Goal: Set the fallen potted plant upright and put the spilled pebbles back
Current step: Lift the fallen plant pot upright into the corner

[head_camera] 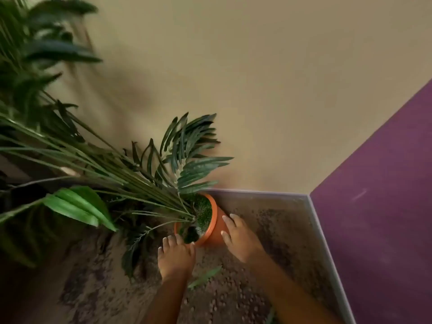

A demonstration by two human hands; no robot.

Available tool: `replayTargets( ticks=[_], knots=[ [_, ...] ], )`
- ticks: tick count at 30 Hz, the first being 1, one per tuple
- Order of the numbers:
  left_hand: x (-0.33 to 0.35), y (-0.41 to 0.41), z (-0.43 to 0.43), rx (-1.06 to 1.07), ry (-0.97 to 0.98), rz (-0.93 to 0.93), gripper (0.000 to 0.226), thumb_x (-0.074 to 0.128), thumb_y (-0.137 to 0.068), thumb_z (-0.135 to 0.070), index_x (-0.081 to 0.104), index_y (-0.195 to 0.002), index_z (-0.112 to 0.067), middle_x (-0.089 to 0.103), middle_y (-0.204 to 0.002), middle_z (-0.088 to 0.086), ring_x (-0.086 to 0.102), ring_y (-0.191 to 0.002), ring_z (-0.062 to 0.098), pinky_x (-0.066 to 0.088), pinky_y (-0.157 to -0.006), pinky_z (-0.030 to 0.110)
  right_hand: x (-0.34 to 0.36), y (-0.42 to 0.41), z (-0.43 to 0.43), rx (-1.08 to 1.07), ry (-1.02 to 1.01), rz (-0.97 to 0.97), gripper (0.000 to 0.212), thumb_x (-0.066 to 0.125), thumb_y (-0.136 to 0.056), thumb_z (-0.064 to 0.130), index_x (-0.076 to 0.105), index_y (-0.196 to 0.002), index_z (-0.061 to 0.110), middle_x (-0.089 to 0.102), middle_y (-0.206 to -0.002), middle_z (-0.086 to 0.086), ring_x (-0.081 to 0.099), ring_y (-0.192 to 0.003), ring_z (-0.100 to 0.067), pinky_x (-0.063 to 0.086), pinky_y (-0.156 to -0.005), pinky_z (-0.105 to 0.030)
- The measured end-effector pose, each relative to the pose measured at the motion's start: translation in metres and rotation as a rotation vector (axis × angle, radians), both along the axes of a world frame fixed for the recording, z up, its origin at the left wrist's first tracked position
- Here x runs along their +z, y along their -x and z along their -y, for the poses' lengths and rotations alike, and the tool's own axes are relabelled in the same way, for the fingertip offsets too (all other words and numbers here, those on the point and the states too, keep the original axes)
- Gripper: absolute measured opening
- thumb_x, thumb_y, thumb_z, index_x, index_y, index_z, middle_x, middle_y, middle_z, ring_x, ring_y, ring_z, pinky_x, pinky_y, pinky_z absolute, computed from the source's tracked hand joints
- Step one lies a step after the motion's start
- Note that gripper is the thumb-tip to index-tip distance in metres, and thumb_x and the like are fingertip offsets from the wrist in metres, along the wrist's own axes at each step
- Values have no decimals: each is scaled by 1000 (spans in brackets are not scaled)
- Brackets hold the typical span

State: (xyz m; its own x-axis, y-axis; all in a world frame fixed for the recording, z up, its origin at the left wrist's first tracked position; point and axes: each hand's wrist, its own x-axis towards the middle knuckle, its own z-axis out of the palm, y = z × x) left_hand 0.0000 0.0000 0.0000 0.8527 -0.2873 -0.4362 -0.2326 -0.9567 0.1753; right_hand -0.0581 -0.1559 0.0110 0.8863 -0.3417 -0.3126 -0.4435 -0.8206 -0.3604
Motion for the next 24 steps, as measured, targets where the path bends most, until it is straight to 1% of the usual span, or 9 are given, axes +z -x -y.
replayTargets(
  ticks=[3, 5, 9, 12, 14, 17, 19, 21, 24],
  knots=[
    [-57, -10, 7, 171, 79, -66, 56, 31, -98, -37, 27, -145, -6, 34, -151, 13, 24, -143, 27, 26, -116, 41, -55, -27, 5, 49, 48, 32, 50, 34, -100, 29, 24, -148, 18, 19, -158, -4, 21, -144, -19, 31, -113, -34],
    [-91, -22, 12, 325, 195, -146, 54, 35, -98, -33, 33, -141, -1, 38, -147, 17, 28, -140, 31, 29, -113, 41, -86, -49, 11, 91, 72, 44, 51, 33, -101, 28, 20, -149, 17, 15, -159, -5, 15, -147, -20, 27, -115, -34],
    [-152, -46, 25, 543, 370, -245, 54, 36, -98, -30, 37, -136, 8, 41, -143, 25, 35, -134, 36, 31, -110, 38, -131, -84, 20, 56, 6, 106, 55, 32, -102, 32, 14, -151, 16, 7, -161, -5, 6, -148, -21, 20, -119, -38],
    [-177, -58, 35, 690, 589, -280, 48, 45, -93, -26, 51, -126, 9, 53, -131, 29, 50, -121, 38, 42, -102, 39, -144, -104, 21, -25, -89, 192, 54, 33, -102, 31, 17, -150, 15, 9, -160, -8, 13, -147, -24, 20, -118, -37],
    [-187, -61, 41, 777, 726, -293, 43, 49, -92, -20, 54, -124, 8, 56, -127, 29, 54, -117, 38, 45, -98, 37, -148, -113, 22, -58, -118, 228, 52, 35, -102, 27, 21, -149, 12, 14, -159, -10, 19, -145, -27, 23, -117, -36],
    [-197, -64, 46, 899, 855, -250, 39, 50, -89, -11, 54, -122, 10, 57, -124, 31, 54, -115, 40, 44, -95, 39, -150, -123, 25, -127, -200, 253, 51, 38, -99, 9, 24, -148, 9, 22, -156, -11, 28, -141, -27, 27, -114, -32],
    [-204, -65, 50, 993, 942, -216, 36, 52, -88, -8, 56, -118, 11, 59, -119, 32, 55, -111, 41, 46, -93, 42, -151, -125, 26, -155, -236, 239, 58, 37, -94, -3, 22, -149, 10, 23, -155, -11, 30, -140, -27, 30, -111, -30],
    [-205, -64, 54, 1094, 982, -162, 34, 53, -89, -9, 58, -116, 11, 59, -118, 33, 56, -109, 43, 45, -90, 44, -152, -126, 26, -182, -241, 246, 63, 38, -91, -7, 21, -149, 10, 24, -154, -11, 32, -138, -28, 33, -109, -30],
    [-208, -64, 57, 1276, 1052, -150, 34, 52, -90, -7, 57, -114, 16, 58, -118, 36, 56, -109, 46, 45, -89, 47, -157, -127, 25, -235, -263, 283, 64, 38, -91, -9, 22, -149, 11, 25, -153, -9, 33, -137, -27, 34, -108, -29]
  ],
)
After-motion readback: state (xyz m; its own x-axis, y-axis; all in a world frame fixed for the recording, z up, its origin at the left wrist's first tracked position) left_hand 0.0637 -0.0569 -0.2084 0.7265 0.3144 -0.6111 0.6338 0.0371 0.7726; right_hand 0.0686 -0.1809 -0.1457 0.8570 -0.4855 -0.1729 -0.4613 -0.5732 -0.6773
